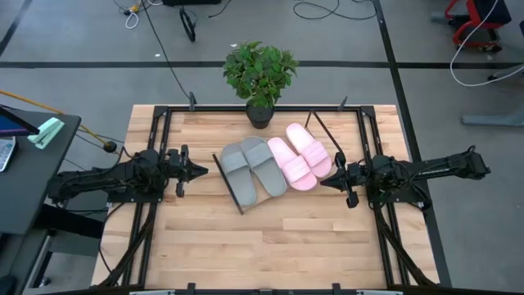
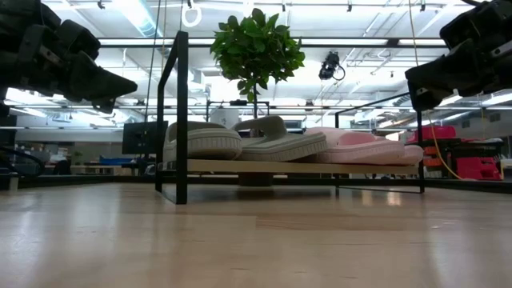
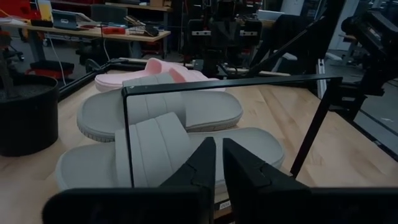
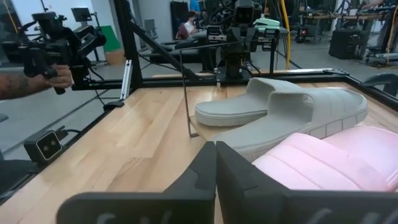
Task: Pick and place slides into the shelf
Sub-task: Return to Home Position
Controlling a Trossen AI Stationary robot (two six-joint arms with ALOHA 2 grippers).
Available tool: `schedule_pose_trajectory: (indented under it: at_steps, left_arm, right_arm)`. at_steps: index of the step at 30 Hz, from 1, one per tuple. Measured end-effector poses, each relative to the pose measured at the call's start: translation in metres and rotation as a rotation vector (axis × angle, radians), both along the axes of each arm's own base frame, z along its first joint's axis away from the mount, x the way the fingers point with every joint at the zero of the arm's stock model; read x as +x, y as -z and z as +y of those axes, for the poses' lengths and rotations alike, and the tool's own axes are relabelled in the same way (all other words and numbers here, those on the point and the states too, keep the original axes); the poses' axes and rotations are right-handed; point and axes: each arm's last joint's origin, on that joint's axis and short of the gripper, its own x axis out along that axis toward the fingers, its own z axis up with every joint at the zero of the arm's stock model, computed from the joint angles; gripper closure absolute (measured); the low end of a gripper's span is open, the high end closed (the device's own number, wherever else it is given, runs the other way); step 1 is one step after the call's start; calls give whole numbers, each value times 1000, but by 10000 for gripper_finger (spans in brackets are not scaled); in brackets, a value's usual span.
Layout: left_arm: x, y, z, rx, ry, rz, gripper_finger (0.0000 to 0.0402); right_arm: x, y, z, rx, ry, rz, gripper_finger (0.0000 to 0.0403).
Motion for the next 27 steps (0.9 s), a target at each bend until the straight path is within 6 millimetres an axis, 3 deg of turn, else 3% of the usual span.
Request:
schedule_pose_trajectory:
  at_steps: [7,16,27]
  left_arm:
    - [0,-2,0,72,5,-15,396]
    - [0,-8,-1,118,43,-79,387]
    - [0,-8,-2,142,67,-79,393]
  right_arm:
    - [0,0,-1,-110,22,-14,398]
    - [1,-5,-3,-175,102,-65,401]
    - [1,-10,-3,-75,114,-109,401]
